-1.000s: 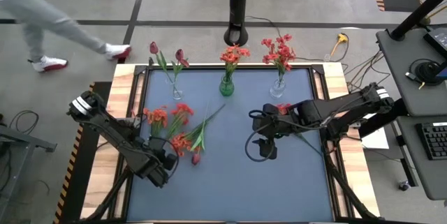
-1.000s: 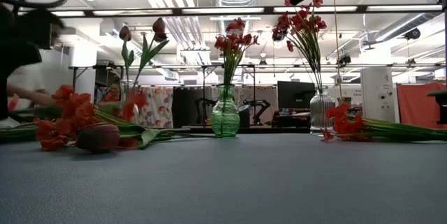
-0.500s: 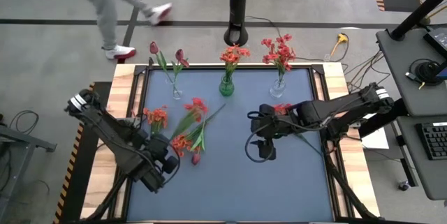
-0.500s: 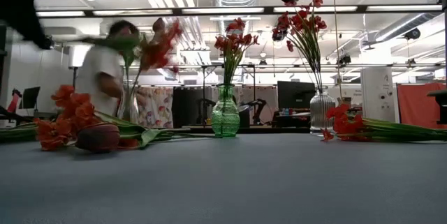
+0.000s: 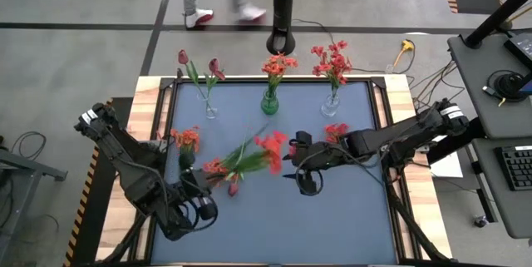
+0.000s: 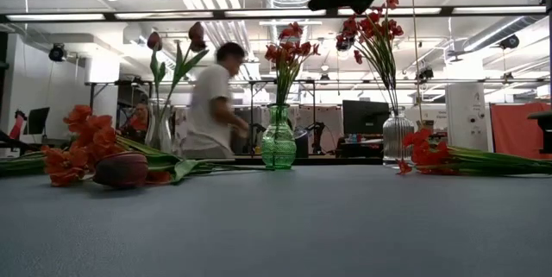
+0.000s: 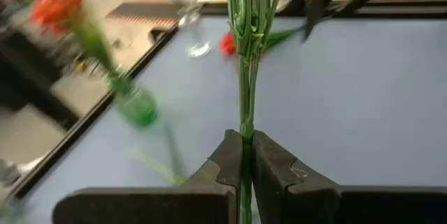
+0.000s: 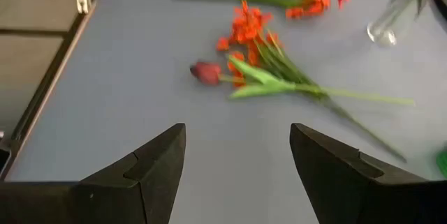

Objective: Sort flowers into vase by color
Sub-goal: Put the left red flowers into the right transparent vase

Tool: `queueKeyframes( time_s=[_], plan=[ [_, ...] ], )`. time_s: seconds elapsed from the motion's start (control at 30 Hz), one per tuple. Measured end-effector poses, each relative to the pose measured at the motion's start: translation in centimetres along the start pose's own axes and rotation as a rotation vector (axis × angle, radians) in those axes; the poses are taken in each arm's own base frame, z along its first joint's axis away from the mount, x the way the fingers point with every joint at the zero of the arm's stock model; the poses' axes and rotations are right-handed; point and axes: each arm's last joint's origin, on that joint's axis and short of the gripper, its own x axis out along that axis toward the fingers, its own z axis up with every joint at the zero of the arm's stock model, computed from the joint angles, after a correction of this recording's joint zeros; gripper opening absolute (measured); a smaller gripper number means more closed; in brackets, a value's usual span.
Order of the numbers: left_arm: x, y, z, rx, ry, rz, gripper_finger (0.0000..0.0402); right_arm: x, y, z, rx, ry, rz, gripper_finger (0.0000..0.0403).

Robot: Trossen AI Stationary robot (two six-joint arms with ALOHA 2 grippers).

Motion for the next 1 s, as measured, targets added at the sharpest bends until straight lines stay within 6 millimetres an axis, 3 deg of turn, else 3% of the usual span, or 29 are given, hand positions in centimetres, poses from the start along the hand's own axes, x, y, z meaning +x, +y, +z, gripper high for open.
queueKeyframes(
  time_s=[0.2, 0.33, 0.47, 0.6, 0.8, 1.0],
  plan=[
    [1.3, -2.0, 1.7, 0.156, -0.092, -0.235, 0.0001, 0.4, -0.4, -0.8, -0.043, -0.034, -0.119, 0.0249],
    [2.6, -1.0, 2.1, 0.166, -0.181, -0.306, 0.0001, -0.2, -0.3, -1.2, -0.079, -0.044, -0.117, 0.0249],
    [3.7, 0.5, 0.4, 0.153, -0.3, -0.311, 0.0001, -1.6, -0.2, -2.1, -0.077, -0.095, -0.1, 0.0249],
    [4.7, 1.9, -1.3, 0.09, -0.446, -0.389, 0.0001, -2.3, -0.5, -3.1, -0.05, -0.253, -0.091, 0.0249],
    [8.0, 3.3, -4.0, 0.0, -0.54, -0.366, 0.0001, -1.6, -0.6, -4.3, -0.082, -0.563, -0.09, 0.0249],
    [10.2, 3.8, -5.3, -0.046, -0.621, -0.325, 0.0001, -0.8, -0.2, -3.6, -0.115, -0.668, -0.066, 0.0249]
  ],
)
